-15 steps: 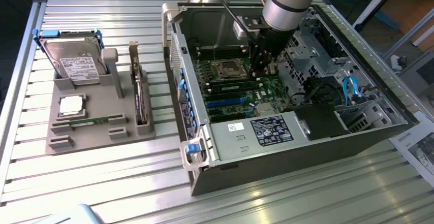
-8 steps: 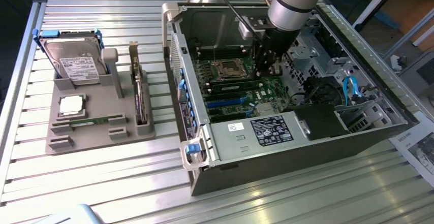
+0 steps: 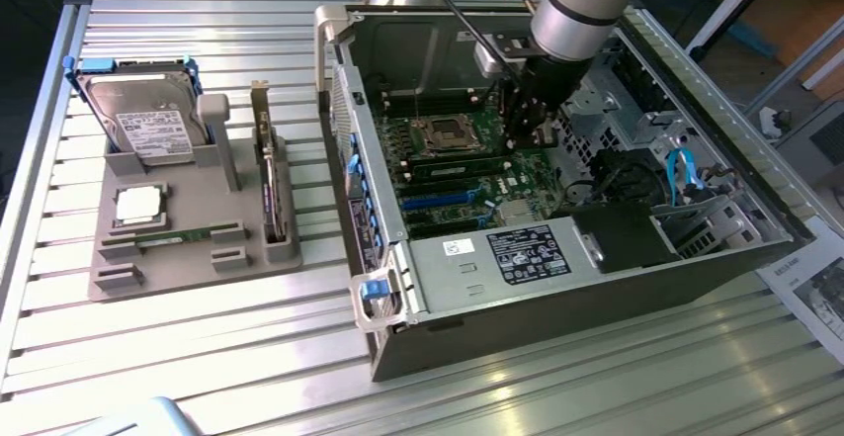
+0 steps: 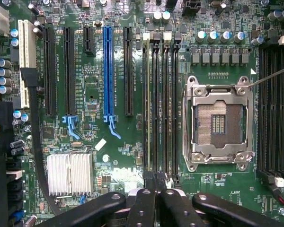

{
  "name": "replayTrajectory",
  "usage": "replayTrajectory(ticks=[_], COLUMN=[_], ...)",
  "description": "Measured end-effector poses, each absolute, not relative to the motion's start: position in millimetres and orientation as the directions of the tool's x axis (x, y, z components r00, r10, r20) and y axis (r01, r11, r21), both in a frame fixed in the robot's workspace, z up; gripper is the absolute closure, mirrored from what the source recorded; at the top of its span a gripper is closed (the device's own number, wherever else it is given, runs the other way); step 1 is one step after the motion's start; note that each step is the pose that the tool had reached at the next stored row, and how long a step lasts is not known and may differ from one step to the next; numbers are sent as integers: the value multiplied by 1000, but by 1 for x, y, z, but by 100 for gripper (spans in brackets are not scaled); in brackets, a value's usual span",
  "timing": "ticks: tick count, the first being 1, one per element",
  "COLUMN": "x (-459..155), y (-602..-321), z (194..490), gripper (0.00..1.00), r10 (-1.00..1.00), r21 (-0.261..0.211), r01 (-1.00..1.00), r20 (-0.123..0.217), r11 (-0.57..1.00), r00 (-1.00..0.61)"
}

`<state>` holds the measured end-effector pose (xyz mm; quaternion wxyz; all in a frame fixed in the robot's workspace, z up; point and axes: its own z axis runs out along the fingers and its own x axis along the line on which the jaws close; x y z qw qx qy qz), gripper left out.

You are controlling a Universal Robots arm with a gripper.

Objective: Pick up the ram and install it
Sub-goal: 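Press down the ram until it locks into place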

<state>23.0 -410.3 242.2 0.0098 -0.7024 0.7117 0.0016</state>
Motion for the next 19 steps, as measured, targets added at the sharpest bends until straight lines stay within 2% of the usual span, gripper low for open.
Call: replayTrajectory(ticks=[19], x=[26], y=[-412], z=[237], gripper=[90], r10=[-1000], r21=[-12], r01=[-1000], r20=[-16], r11=[13], r00=[-13])
